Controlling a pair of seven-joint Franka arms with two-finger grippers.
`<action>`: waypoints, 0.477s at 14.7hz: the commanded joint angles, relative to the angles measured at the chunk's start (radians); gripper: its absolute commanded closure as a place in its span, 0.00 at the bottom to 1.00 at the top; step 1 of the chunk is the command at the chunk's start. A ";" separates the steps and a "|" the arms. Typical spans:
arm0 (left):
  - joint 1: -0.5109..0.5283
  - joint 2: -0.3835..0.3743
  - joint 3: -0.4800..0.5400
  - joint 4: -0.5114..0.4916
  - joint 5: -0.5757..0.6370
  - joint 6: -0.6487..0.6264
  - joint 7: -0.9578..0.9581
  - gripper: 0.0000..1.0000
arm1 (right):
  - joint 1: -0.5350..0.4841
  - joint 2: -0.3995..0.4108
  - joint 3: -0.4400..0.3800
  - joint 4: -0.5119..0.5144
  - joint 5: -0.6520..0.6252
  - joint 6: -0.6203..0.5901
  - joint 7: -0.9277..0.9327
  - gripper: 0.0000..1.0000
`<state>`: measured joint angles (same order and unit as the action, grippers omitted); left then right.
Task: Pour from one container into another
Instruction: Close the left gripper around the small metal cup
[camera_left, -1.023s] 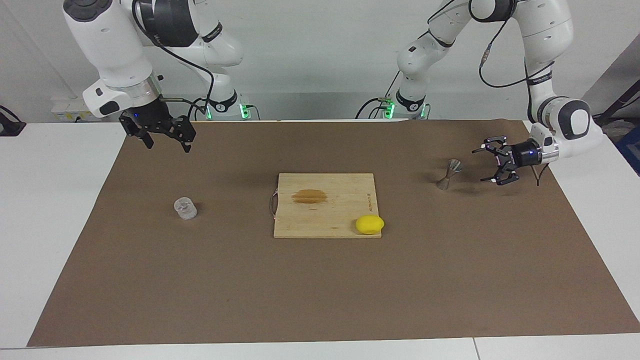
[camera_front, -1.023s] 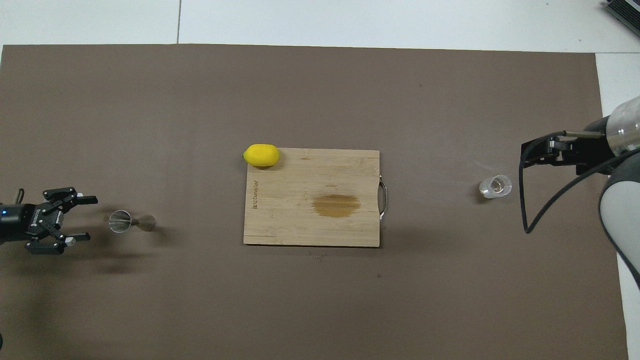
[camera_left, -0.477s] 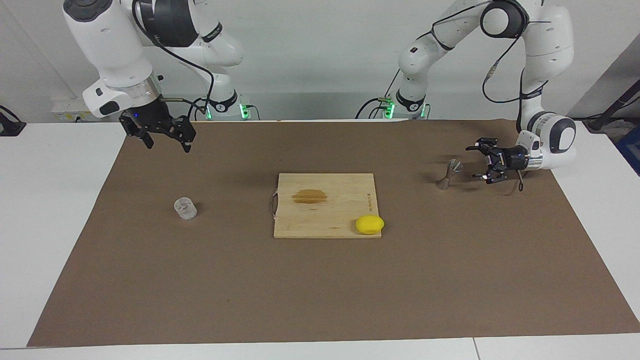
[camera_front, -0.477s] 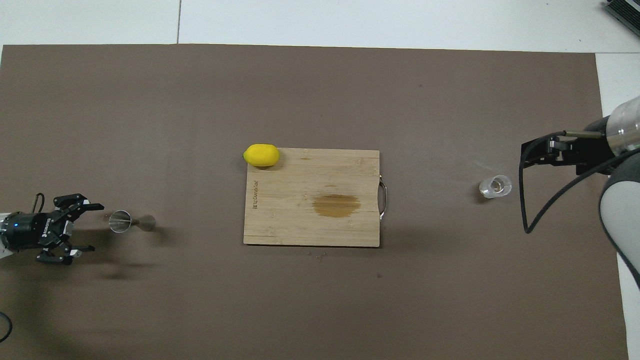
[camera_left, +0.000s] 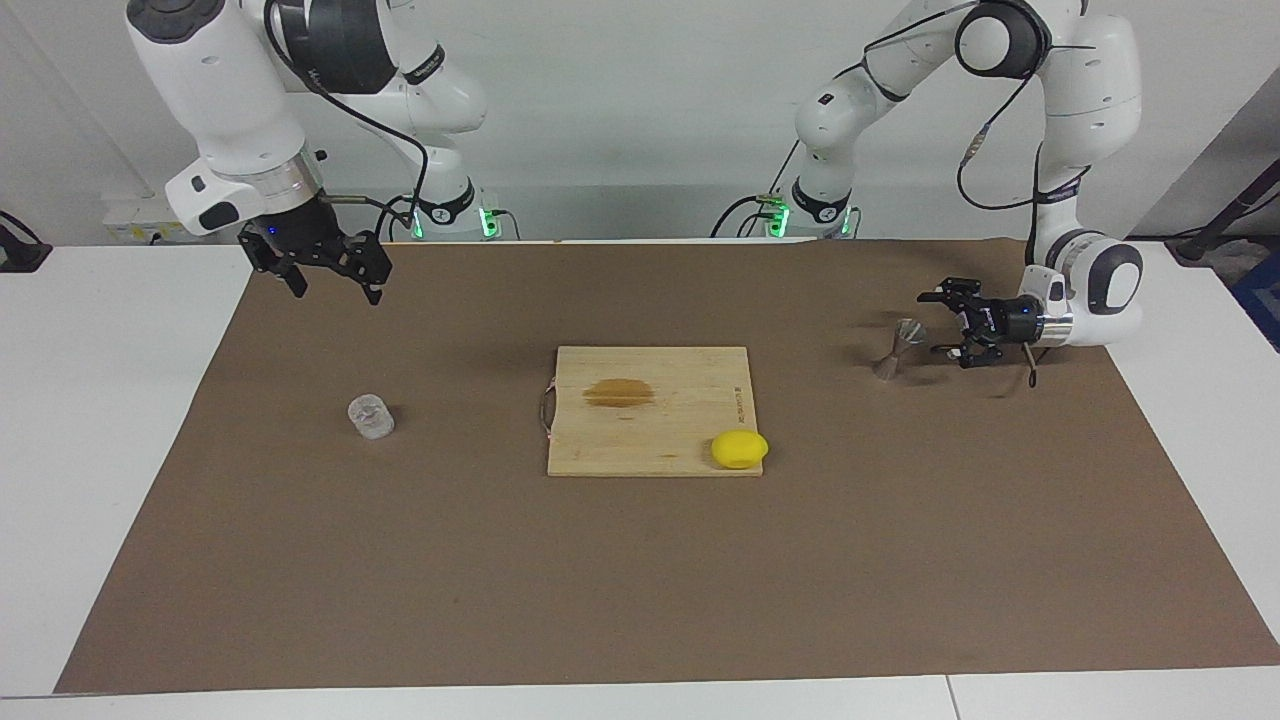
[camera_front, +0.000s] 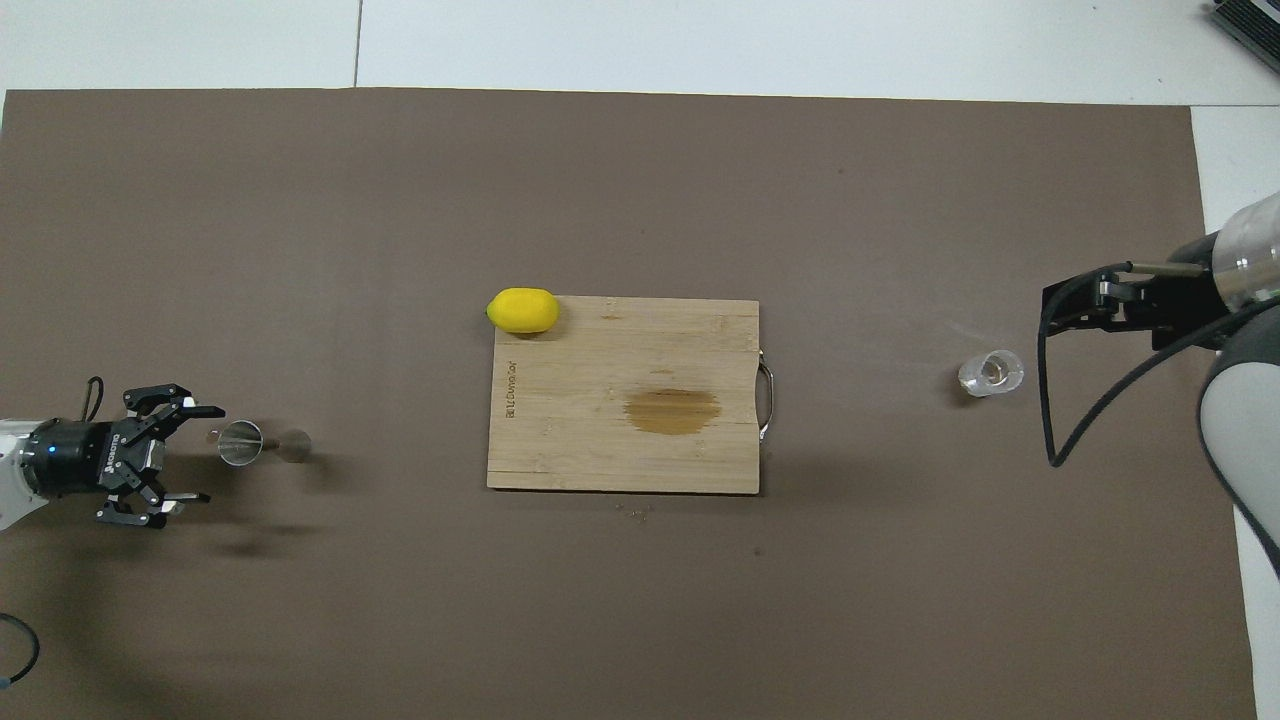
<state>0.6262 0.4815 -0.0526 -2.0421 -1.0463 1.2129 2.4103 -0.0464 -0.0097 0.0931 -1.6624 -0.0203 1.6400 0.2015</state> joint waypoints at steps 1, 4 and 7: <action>-0.028 -0.006 0.013 -0.033 -0.027 0.036 0.064 0.00 | -0.013 -0.009 0.004 0.000 0.028 -0.014 -0.028 0.00; -0.036 -0.009 0.011 -0.062 -0.050 0.059 0.066 0.00 | -0.013 -0.007 0.004 0.000 0.028 -0.014 -0.027 0.00; -0.056 -0.011 0.010 -0.066 -0.087 0.057 0.066 0.00 | -0.015 -0.003 0.004 0.000 0.028 -0.014 -0.027 0.00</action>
<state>0.5938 0.4819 -0.0526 -2.0863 -1.1005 1.2508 2.4525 -0.0464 -0.0097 0.0931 -1.6626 -0.0203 1.6400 0.2015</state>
